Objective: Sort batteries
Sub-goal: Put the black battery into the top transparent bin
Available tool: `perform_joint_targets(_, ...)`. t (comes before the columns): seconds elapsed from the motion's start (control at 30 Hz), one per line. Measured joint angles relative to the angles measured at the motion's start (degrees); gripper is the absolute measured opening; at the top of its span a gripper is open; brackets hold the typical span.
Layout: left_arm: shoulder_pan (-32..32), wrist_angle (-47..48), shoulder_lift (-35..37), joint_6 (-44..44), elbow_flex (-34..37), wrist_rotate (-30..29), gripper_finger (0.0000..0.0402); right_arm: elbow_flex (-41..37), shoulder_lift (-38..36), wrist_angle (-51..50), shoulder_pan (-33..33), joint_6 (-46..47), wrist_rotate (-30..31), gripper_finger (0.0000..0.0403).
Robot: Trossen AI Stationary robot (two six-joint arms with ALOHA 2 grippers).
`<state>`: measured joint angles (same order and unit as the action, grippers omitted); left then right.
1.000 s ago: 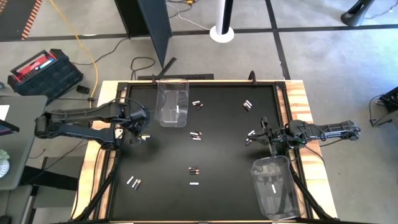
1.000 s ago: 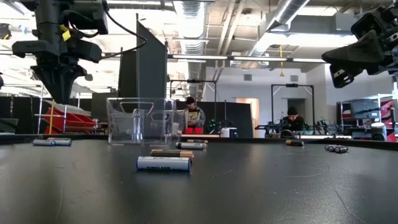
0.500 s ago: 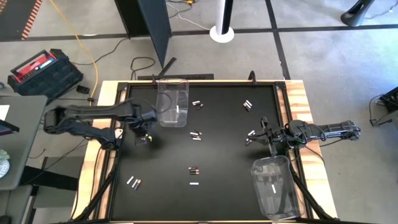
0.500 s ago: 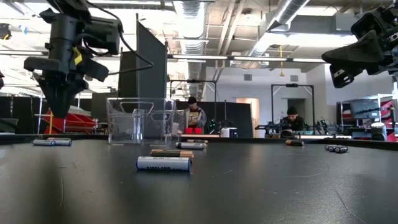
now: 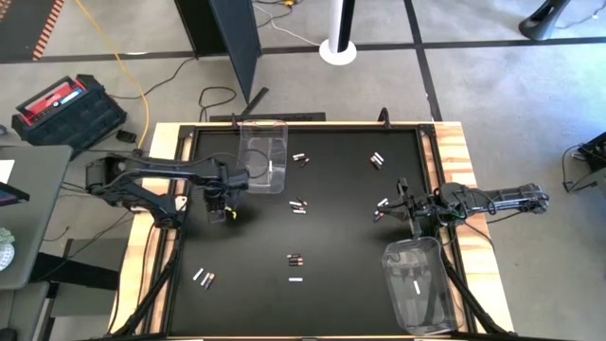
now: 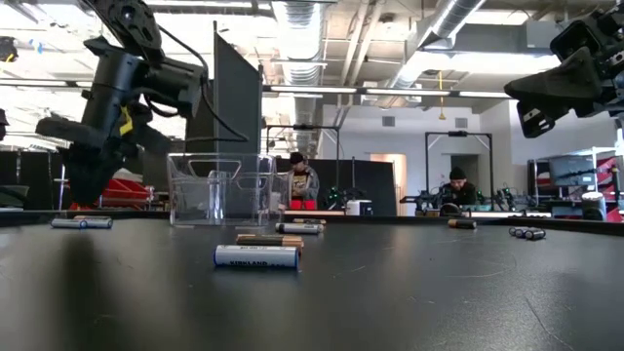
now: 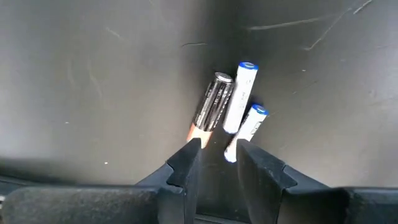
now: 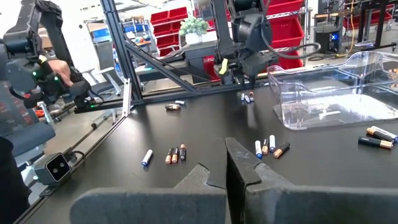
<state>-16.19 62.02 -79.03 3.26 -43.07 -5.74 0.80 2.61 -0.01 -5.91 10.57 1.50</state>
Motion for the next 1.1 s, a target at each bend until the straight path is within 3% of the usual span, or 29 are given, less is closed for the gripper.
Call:
perform_joint_targets(0.27,0.02,-0.79,0.03,0.50,-0.01,-0.70,0.0098,0.00,0.02,0.00,0.00,0.00,0.02,0.0011)
perform_joint_targets(0.63,0.02,-1.42,13.95,-5.73,0.00,-0.21,0.0098,-0.02,0.00,0.02,0.00,0.00,0.02,0.0011)
perform_joint_targets(0.87,0.04,-1.25,22.55,-22.43,0.00,1.28,0.0098,0.00,0.00,0.02,0.00,0.00,0.00,0.0011)
perform_joint_targets(1.1,3.57,-1.48,25.18,-42.91,0.00,3.21,0.0098,-0.02,0.01,0.01,0.00,-0.01,0.02,0.0011)
